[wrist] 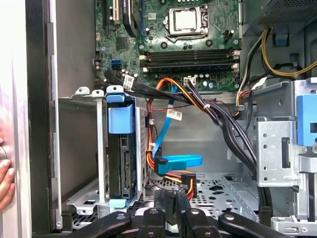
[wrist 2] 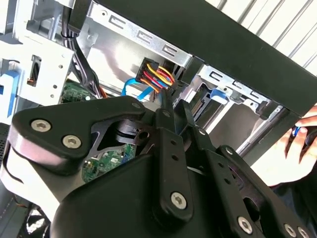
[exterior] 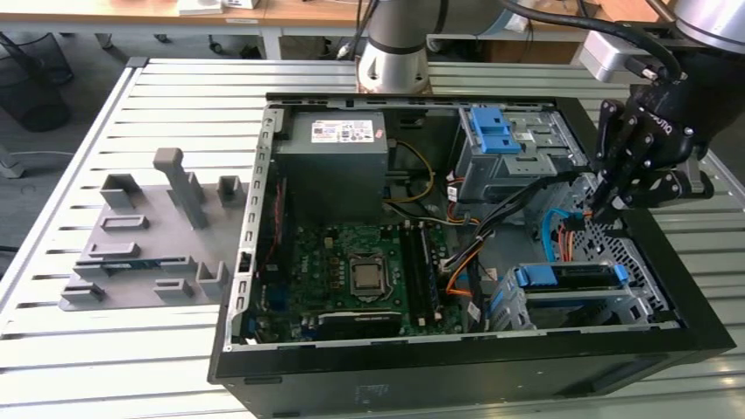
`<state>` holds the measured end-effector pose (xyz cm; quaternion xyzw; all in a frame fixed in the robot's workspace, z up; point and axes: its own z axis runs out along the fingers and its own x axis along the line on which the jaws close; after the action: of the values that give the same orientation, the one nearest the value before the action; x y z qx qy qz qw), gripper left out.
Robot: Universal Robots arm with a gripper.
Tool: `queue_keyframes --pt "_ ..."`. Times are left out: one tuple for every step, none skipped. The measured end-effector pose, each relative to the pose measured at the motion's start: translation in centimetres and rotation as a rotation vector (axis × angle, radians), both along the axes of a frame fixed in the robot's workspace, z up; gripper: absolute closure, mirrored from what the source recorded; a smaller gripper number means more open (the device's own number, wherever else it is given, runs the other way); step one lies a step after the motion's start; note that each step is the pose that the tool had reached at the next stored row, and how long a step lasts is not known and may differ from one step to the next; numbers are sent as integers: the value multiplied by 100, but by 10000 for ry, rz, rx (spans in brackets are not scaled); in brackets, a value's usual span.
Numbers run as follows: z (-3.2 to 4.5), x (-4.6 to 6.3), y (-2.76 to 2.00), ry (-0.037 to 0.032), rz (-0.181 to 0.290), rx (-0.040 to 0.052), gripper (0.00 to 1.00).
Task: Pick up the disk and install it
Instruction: 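Insert the first disk wire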
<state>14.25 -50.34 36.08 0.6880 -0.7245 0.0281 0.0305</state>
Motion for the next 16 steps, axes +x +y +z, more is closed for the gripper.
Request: queue_keyframes --pt "-2 4 4 0 -5 -1 76" --pt "-5 9 8 0 -11 -1 76" --pt "-9 13 12 1 -16 0 76" --pt "-12 18 16 1 -21 0 76" --pt "-15 22 19 1 -26 1 76" --pt "-18 27 22 1 -31 0 76" --pt "-22 31 25 1 -35 -2 76" --pt "-25 34 26 1 -36 -2 76" --pt "-30 36 27 1 -37 -9 76" --pt "-35 37 27 1 -38 -33 76" --pt "-42 37 27 1 -38 -54 76" --pt "-51 38 26 0 -37 -68 76" --pt "-61 38 27 1 -37 -75 78" --pt "-71 38 27 1 -37 -85 84" --pt "-77 38 27 1 -37 -93 84" --pt "-80 38 27 0 -37 -99 84"
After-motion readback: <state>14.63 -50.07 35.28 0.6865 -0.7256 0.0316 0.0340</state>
